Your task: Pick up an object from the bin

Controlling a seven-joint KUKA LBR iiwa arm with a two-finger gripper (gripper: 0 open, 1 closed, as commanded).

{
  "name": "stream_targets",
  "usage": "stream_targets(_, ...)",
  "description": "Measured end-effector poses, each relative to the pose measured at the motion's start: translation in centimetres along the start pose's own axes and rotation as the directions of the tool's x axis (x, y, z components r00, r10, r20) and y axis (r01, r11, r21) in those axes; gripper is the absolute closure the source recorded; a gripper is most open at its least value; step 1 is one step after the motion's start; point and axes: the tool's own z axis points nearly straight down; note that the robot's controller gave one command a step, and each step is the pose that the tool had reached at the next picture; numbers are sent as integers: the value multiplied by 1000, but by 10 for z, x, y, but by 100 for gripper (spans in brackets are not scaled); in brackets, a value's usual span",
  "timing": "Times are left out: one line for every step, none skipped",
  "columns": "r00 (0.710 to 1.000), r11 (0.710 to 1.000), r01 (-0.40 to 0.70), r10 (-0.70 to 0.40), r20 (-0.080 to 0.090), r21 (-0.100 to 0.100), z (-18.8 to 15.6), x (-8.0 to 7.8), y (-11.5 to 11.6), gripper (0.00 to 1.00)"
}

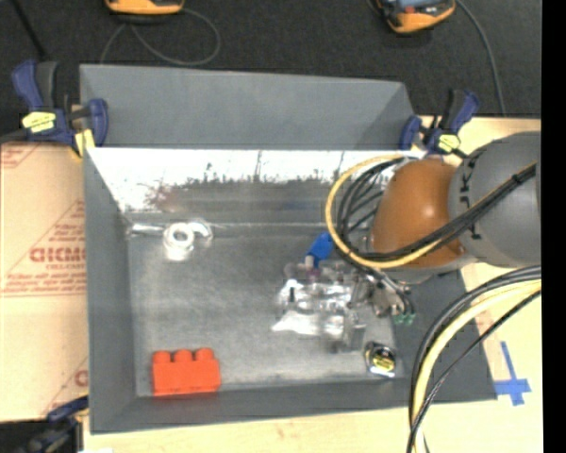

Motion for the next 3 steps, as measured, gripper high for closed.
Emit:
stream_targets(1000,1000,4,-4,3,2,-1,-1,-1,0)
stream_targets(1000,1000,6,-6,4,3,-1,-1,-1,100)
stream_targets(1000,1000,8,-8,9,6,-73,-3,-3,100)
